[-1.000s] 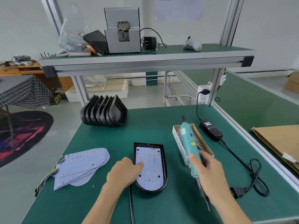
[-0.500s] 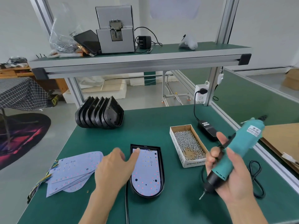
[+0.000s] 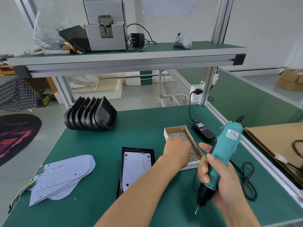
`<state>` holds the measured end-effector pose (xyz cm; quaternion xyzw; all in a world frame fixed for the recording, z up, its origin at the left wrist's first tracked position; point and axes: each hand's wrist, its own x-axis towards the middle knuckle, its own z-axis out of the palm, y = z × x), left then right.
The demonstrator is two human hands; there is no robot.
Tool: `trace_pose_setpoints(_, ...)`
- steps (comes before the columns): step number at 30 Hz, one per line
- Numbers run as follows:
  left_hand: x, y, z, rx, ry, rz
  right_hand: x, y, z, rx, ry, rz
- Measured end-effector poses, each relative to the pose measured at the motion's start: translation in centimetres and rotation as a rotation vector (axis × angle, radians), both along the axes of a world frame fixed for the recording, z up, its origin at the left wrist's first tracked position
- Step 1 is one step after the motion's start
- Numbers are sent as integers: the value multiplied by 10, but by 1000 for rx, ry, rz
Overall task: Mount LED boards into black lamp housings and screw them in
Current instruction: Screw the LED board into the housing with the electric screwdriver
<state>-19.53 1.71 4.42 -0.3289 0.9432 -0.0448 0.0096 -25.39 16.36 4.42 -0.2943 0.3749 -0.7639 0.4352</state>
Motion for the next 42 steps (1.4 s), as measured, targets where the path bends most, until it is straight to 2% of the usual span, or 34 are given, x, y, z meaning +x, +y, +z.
trace_pose_setpoints(3,-6,-5,-8,-4,-41,2,-2,1,-1,6,-5,-15)
trace_pose_setpoints(11,-14,-13,-9,20,-7,0,0,1,-1,19,-3,-47)
trace_pose_setpoints(16,-11,-15,-10,58,26,-14,3,-4,3,-8,-99,-41)
trace_pose_setpoints(18,-6,-15,-9,165,200,9,3,-6,6,-27,-128,-44)
trace_pose_setpoints(23,32,-4,-1,646,951,203,6,-17,17,-42,-127,-164)
trace_pose_setpoints(26,62,6,0,867,1187,227,8,-26,27,-79,-126,-197)
trace_pose_setpoints(36,135,44,-2,1300,1466,257,25,-46,59,-249,-317,-172)
trace_pose_setpoints(42,152,69,3,1291,1537,294,46,-52,66,-265,-344,-173)
